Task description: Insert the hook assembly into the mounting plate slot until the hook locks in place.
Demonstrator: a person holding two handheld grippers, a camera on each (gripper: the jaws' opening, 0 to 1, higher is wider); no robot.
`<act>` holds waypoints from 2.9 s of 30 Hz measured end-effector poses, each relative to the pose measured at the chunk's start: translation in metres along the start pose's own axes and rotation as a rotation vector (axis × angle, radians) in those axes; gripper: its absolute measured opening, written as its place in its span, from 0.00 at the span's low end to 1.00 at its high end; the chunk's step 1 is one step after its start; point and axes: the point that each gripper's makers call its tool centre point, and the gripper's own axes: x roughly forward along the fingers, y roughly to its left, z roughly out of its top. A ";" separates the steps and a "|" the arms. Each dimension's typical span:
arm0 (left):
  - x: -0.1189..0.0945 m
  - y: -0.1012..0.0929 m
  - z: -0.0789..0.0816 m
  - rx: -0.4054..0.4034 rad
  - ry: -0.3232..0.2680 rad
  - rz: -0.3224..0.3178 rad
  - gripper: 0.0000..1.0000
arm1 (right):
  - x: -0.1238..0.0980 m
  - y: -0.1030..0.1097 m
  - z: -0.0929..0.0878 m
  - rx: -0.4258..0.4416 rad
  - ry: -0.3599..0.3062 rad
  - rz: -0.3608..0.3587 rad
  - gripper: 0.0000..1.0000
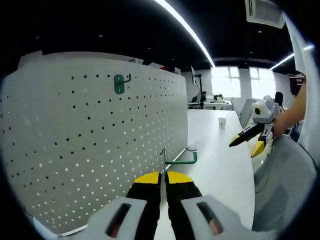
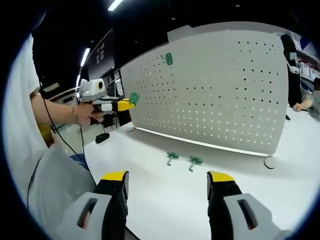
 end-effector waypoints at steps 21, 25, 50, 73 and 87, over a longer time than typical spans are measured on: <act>-0.016 -0.017 0.021 -0.008 -0.099 0.055 0.03 | -0.001 -0.002 0.004 0.001 -0.018 0.001 0.61; -0.018 -0.020 0.023 -0.008 -0.106 0.058 0.03 | -0.001 0.000 0.009 0.016 -0.036 0.003 0.60; -0.026 -0.023 0.022 -0.051 -0.146 0.101 0.03 | -0.002 0.004 0.026 0.002 -0.085 0.018 0.60; -0.025 -0.027 0.020 -0.060 -0.138 0.109 0.03 | 0.002 0.034 0.081 -0.006 -0.311 0.132 0.57; -0.024 -0.028 0.020 -0.065 -0.138 0.123 0.03 | 0.026 0.052 0.101 -0.011 -0.336 0.200 0.56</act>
